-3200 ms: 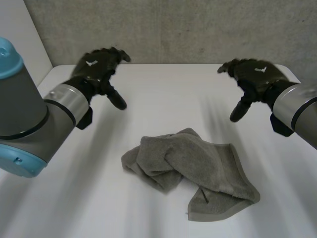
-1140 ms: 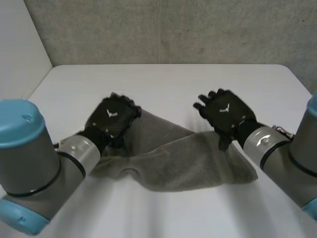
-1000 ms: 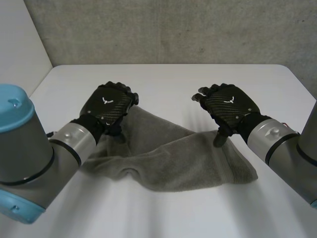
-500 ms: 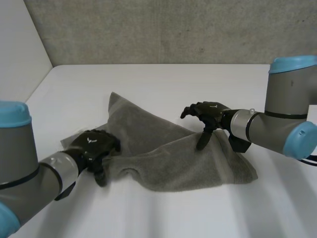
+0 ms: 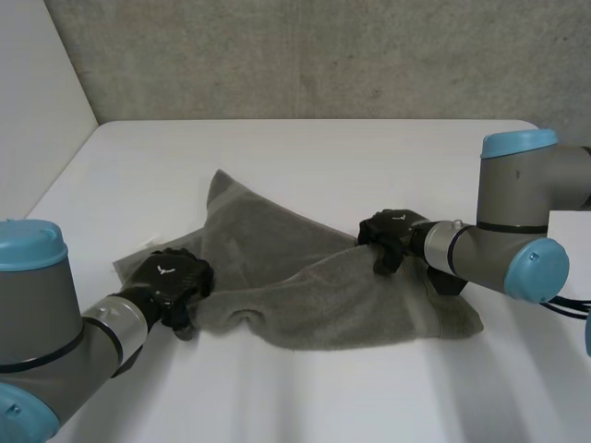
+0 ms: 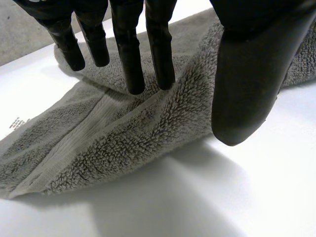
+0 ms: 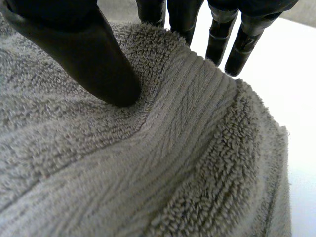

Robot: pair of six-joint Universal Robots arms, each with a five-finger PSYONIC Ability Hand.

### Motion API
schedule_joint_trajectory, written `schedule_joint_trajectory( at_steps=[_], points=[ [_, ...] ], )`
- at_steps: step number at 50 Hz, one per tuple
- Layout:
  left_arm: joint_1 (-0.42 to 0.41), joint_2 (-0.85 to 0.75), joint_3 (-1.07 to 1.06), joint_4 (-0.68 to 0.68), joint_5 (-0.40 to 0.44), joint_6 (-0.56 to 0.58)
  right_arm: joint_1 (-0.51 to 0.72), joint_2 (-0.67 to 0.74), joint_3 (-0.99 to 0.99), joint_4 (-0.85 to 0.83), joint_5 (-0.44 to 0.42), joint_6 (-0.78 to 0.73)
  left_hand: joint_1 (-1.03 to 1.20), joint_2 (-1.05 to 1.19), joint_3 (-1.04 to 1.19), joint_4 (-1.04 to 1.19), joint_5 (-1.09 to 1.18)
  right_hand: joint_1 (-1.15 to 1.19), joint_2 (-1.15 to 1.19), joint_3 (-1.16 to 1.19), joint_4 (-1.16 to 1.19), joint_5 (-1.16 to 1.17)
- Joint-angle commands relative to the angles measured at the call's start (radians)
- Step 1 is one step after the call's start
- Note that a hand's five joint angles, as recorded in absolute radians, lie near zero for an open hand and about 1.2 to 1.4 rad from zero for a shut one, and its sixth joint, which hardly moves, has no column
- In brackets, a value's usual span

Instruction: Fold the towel.

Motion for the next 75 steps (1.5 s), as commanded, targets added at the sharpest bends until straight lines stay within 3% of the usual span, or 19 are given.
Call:
schedule_joint_trajectory(
  at_steps=[1,6,13,23,24,25,26,27,28,34,42,46,48,49,51,61,68,75],
  points=[
    [-0.005,-0.024,0.022,0.013,0.0,0.002,0.0,-0.123,0.081,-0.038,-0.002,-0.031,-0.006,-0.006,-0.048,-0.054,-0.004,0.099,0.154,-0.046,-0.076,0.113],
    [0.0,-0.019,0.033,0.011,-0.002,0.002,-0.023,-0.268,0.262,-0.106,-0.019,-0.094,-0.026,-0.027,-0.048,-0.054,-0.025,0.099,0.154,-0.046,-0.076,0.113],
    [0.01,0.004,0.022,0.004,0.004,0.003,-0.045,-0.512,0.601,-0.205,-0.021,-0.311,-0.023,-0.024,-0.048,-0.054,-0.022,0.099,0.154,-0.046,-0.076,0.113],
    [-0.003,0.011,-0.007,0.002,0.009,0.003,-0.108,-0.584,0.758,-0.241,-0.001,-0.494,0.0,0.0,-0.048,-0.054,0.002,0.099,0.154,-0.046,-0.076,0.113],
    [-0.003,0.011,-0.009,0.004,0.009,0.002,-0.126,-0.584,0.761,-0.239,0.001,-0.503,0.0,0.0,-0.048,-0.054,0.002,-0.103,-0.049,-0.046,-0.076,-0.09],
    [-0.003,0.01,-0.009,0.007,0.009,0.002,-0.126,-0.584,0.761,-0.239,0.001,-0.503,0.0,0.0,-0.048,-0.054,0.002,-0.105,-0.051,-0.046,-0.076,-0.092],
    [-0.003,0.01,-0.009,0.007,0.009,0.002,-0.141,-0.583,0.762,-0.239,0.001,-0.506,0.0,0.0,-0.048,-0.054,0.002,-0.504,-0.449,-0.046,-0.076,-0.49],
    [-0.003,0.01,-0.007,0.01,0.009,0.003,-0.142,-0.583,0.762,-0.239,0.001,-0.506,0.0,0.0,-0.048,-0.054,0.002,-0.508,-0.453,-0.046,-0.076,-0.494],
    [-0.003,0.01,-0.007,0.01,0.009,0.003,-0.152,-0.583,0.762,-0.238,-0.001,-0.502,0.0,0.0,-0.048,-0.054,0.002,-0.761,-0.706,-0.046,-0.076,-0.747],
    [-0.007,0.011,0.001,0.013,0.007,0.003,-0.169,-0.589,0.767,-0.235,0.001,-0.494,-0.006,-0.006,-0.048,-0.054,-0.004,-0.863,-0.808,-0.046,-0.076,-0.849],
    [-0.005,0.013,0.011,0.03,0.004,0.005,-0.163,-0.604,0.799,-0.231,0.001,-0.493,-0.026,-0.027,-0.048,-0.054,-0.025,-0.822,-0.767,-0.046,-0.076,-0.808],
    [-0.002,0.013,0.021,0.057,0.001,0.014,-0.161,-0.607,0.816,-0.227,-0.006,-0.488,-0.091,-0.091,-0.048,-0.054,-0.089,-0.672,-0.617,-0.046,-0.076,-0.658],
    [0.004,0.013,0.025,0.06,0.001,0.014,-0.161,-0.609,0.828,-0.222,-0.012,-0.467,-0.111,-0.112,-0.048,-0.054,-0.11,-0.404,-0.349,-0.046,-0.076,-0.39],
    [0.006,0.011,0.03,0.062,0.003,0.015,-0.161,-0.609,0.828,-0.222,-0.012,-0.466,-0.12,-0.121,-0.048,-0.054,-0.119,-0.402,-0.347,-0.046,-0.076,-0.388],
    [0.01,0.011,0.037,0.062,0.003,0.017,-0.162,-0.609,0.839,-0.209,-0.03,-0.451,-0.135,-0.135,-0.048,-0.054,-0.133,0.097,0.152,-0.046,-0.076,0.111],
    [0.049,0.008,0.056,0.059,0.009,0.055,-0.203,-0.649,0.868,-0.118,-0.151,-0.45,-0.188,-0.188,-0.048,-0.054,-0.186,0.099,0.154,-0.046,-0.076,0.113],
    [0.076,-0.006,0.048,0.059,0.009,0.16,-0.258,-0.699,0.887,-0.098,-0.179,-0.448,-0.191,-0.191,-0.048,-0.054,-0.189,0.099,0.154,-0.046,-0.076,0.113],
    [0.087,-0.039,0.051,0.059,0.012,0.166,-0.29,-0.719,0.891,-0.098,-0.18,-0.439,-0.167,-0.168,-0.048,-0.054,-0.166,0.099,0.154,-0.046,-0.076,0.113]
  ],
)
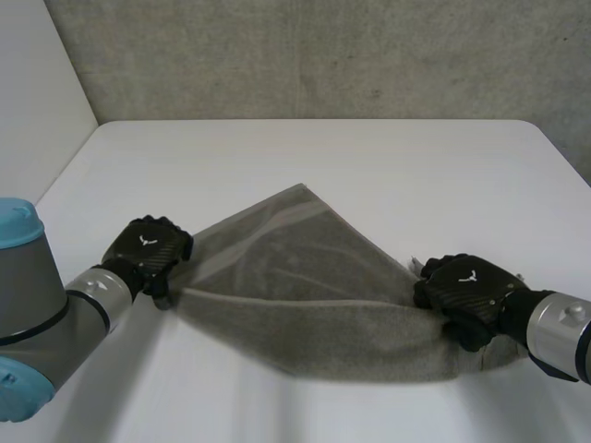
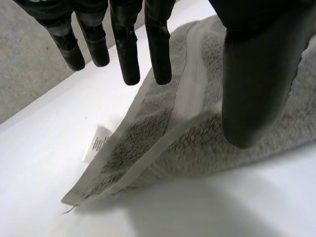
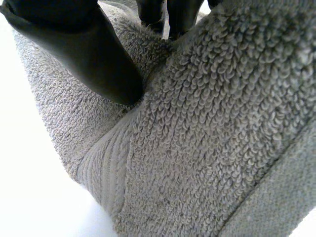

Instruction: Fold the towel.

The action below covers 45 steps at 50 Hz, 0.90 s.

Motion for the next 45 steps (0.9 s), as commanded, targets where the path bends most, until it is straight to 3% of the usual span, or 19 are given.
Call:
schedule_joint_trajectory(
  at_steps=[1,10,15,17,19,23,28,30,45],
  points=[
    [0.013,-0.04,0.002,0.0,0.001,0.012,-0.031,-0.018,0.003,-0.002,0.001,0.009,-0.02,-0.019,-0.048,-0.054,0.015,0.106,0.126,-0.046,-0.076,0.087],
    [0.016,-0.048,-0.003,0.0,0.003,0.012,-0.054,-0.032,0.008,-0.002,0.0,0.032,0.13,0.131,-0.048,-0.054,0.165,0.106,0.126,-0.046,-0.076,0.087],
    [0.014,-0.051,-0.003,0.0,0.012,0.01,-0.054,-0.044,0.012,-0.001,0.003,0.034,0.456,0.457,-0.048,-0.054,0.49,0.106,0.126,-0.046,-0.076,0.087],
    [0.016,-0.065,0.0,-0.003,0.05,0.009,-0.054,-0.052,0.014,-0.001,0.003,0.034,0.794,0.795,-0.048,-0.054,0.829,0.106,0.126,-0.046,-0.076,0.087],
    [0.016,-0.075,0.002,-0.006,0.078,0.009,-0.052,-0.061,0.014,0.001,0.006,0.034,0.869,0.869,-0.048,-0.054,0.903,0.106,0.126,-0.046,-0.076,0.087],
    [0.022,-0.089,0.008,-0.012,0.133,0.004,-0.054,-0.078,0.012,0.01,0.006,0.035,0.869,0.87,-0.048,-0.054,0.904,0.106,0.126,-0.046,-0.076,0.087],
    [0.039,-0.059,0.008,-0.028,0.138,-0.002,-0.052,-0.083,0.003,0.019,0.006,0.032,0.869,0.87,-0.048,-0.054,0.904,0.098,0.119,-0.046,-0.076,0.079],
    [0.042,-0.037,0.006,-0.031,0.139,-0.002,-0.052,-0.081,-0.003,0.024,0.009,0.034,0.869,0.87,-0.048,-0.054,0.904,-0.2,-0.18,-0.046,-0.076,-0.219],
    [0.043,0.001,-0.025,-0.042,0.144,-0.002,-0.054,-0.055,-0.052,0.151,0.001,0.034,0.869,0.87,-0.048,-0.054,0.904,-0.445,-0.425,-0.046,-0.076,-0.464]
  ],
)
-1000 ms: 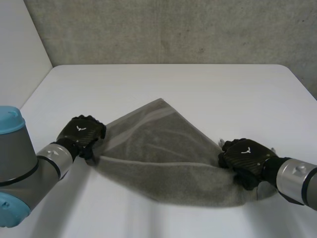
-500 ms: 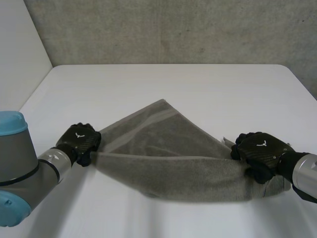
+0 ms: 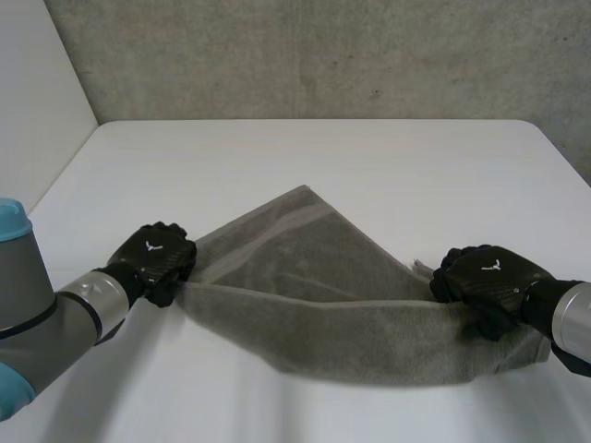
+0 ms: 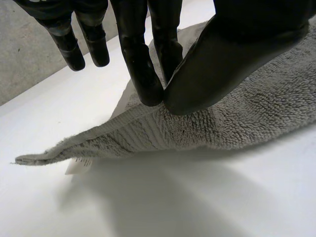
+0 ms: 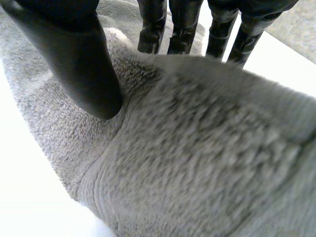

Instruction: Fold the towel.

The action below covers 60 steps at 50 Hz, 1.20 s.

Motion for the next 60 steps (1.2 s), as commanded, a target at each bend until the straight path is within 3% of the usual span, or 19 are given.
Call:
schedule_joint_trajectory(
  at_steps=[1,18,21,23,25,35,43,47,51,52,56,60],
  points=[
    [-0.001,-0.002,-0.015,-0.002,0.002,0.0,-0.001,0.002,-0.037,0.085,-0.006,0.002,0.132,0.077,-0.048,-0.054,0.078,-0.018,-0.045,-0.046,-0.076,-0.016],
    [-0.002,-0.002,-0.015,-0.002,0.003,0.0,-0.009,0.008,-0.054,0.139,-0.006,-0.002,0.132,0.077,-0.048,-0.054,0.078,-0.006,-0.033,-0.046,-0.076,-0.004],
    [-0.002,-0.002,-0.015,-0.002,0.003,0.0,-0.01,0.04,-0.048,0.138,-0.006,-0.011,0.132,0.077,-0.048,-0.054,0.078,0.167,0.14,-0.046,-0.076,0.169],
    [-0.001,-0.002,-0.015,-0.002,0.003,0.0,-0.007,0.057,-0.048,0.141,-0.004,-0.014,0.132,0.077,-0.048,-0.054,0.078,0.459,0.432,-0.046,-0.076,0.461],
    [-0.001,-0.002,-0.016,-0.002,0.003,0.002,-0.004,0.06,-0.048,0.144,-0.001,-0.015,0.132,0.077,-0.048,-0.054,0.078,0.53,0.502,-0.046,-0.076,0.532],
    [0.01,0.018,-0.013,-0.023,0.025,0.003,-0.009,0.06,-0.085,0.193,-0.006,-0.063,0.132,0.077,-0.048,-0.054,0.078,0.53,0.503,-0.046,-0.076,0.532],
    [0.013,-0.005,0.123,-0.011,0.036,-0.001,0.057,0.129,-0.247,0.132,0.004,-0.103,0.132,0.077,-0.048,-0.054,0.078,0.53,0.503,-0.046,-0.076,0.532],
    [0.008,-0.056,0.255,0.0,0.02,-0.012,0.137,0.2,-0.473,-0.007,0.046,-0.072,0.132,0.077,-0.048,-0.054,0.078,0.53,0.503,-0.046,-0.076,0.532],
    [-0.001,-0.079,0.503,0.02,-0.045,-0.117,0.157,0.217,-0.657,-0.143,0.12,0.009,0.132,0.077,-0.048,-0.054,0.078,0.53,0.503,-0.046,-0.076,0.532],
    [-0.001,-0.079,0.504,0.02,-0.046,-0.118,0.161,0.214,-0.736,-0.248,0.157,0.073,0.132,0.077,-0.048,-0.054,0.078,0.53,0.503,-0.046,-0.076,0.532],
    [0.008,0.002,0.637,0.16,-0.096,-0.346,0.163,0.166,-0.81,-0.558,0.223,0.265,0.132,0.077,-0.048,-0.054,0.078,0.53,0.503,-0.046,-0.076,0.532],
    [0.016,0.16,0.626,0.328,-0.084,-0.51,0.163,0.154,-0.805,-0.595,0.224,0.308,0.132,0.077,-0.048,-0.054,0.078,0.53,0.503,-0.046,-0.076,0.532]
  ],
)
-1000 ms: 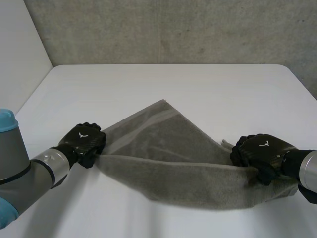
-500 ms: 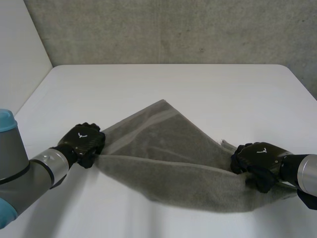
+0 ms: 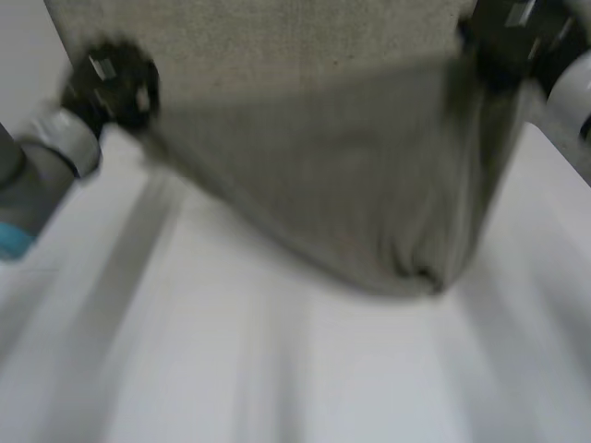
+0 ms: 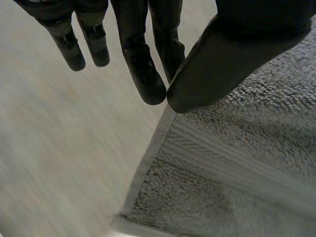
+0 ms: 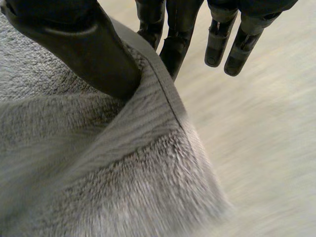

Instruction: Fold the towel.

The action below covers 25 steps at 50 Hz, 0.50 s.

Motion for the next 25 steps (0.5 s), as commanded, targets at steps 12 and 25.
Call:
schedule_joint_trajectory(
  at_steps=[12,25],
  points=[
    [0.036,0.215,-0.136,0.258,0.088,-0.282,0.016,-0.064,0.211,-0.21,0.018,0.117,0.132,0.06,-0.048,-0.054,0.078,0.079,0.09,-0.046,-0.076,0.066],
    [0.099,0.1,-0.54,0.249,0.181,0.062,-0.003,-0.079,0.637,-0.22,-0.06,-0.156,0.132,0.06,-0.048,-0.054,0.078,0.079,0.09,-0.046,-0.076,0.066]
  ],
)
